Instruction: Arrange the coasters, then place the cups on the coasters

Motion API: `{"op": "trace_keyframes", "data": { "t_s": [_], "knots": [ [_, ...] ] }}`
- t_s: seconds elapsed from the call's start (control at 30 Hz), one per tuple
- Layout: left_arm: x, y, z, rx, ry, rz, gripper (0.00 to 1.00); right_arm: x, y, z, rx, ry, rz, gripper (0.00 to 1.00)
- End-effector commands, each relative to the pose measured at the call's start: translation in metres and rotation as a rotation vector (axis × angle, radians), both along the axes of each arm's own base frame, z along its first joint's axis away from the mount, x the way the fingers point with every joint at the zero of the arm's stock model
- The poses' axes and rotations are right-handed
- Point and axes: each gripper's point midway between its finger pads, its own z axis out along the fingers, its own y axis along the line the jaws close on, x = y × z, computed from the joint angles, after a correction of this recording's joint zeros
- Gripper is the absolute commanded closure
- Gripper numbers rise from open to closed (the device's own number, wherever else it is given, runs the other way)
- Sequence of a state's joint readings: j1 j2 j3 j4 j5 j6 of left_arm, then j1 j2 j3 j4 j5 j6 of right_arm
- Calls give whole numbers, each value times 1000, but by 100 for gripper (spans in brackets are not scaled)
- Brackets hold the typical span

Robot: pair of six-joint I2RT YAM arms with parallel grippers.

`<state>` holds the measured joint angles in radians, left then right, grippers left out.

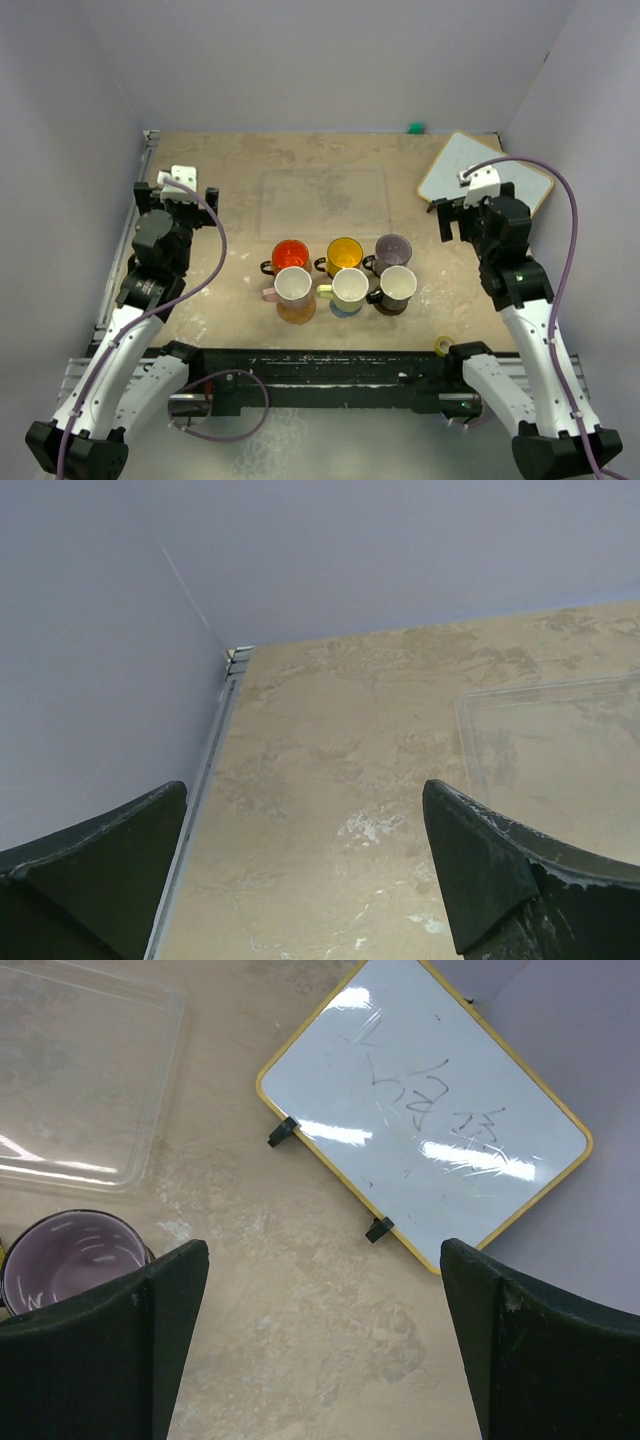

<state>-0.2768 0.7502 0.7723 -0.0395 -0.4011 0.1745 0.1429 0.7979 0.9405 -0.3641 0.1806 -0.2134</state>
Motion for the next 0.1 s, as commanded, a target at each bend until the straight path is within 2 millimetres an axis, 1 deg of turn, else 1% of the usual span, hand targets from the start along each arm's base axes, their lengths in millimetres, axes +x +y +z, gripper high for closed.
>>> {"op": "trace_keyframes", "data": {
  "t_s": [0.0,0.07],
  "knots": [
    [0,3,20,-26,-58,17,2,1,3,10,3,-35,21,0],
    [0,0,20,-25,-58,-1,2,1,3,8,3,-30,24,0]
  ]
}}
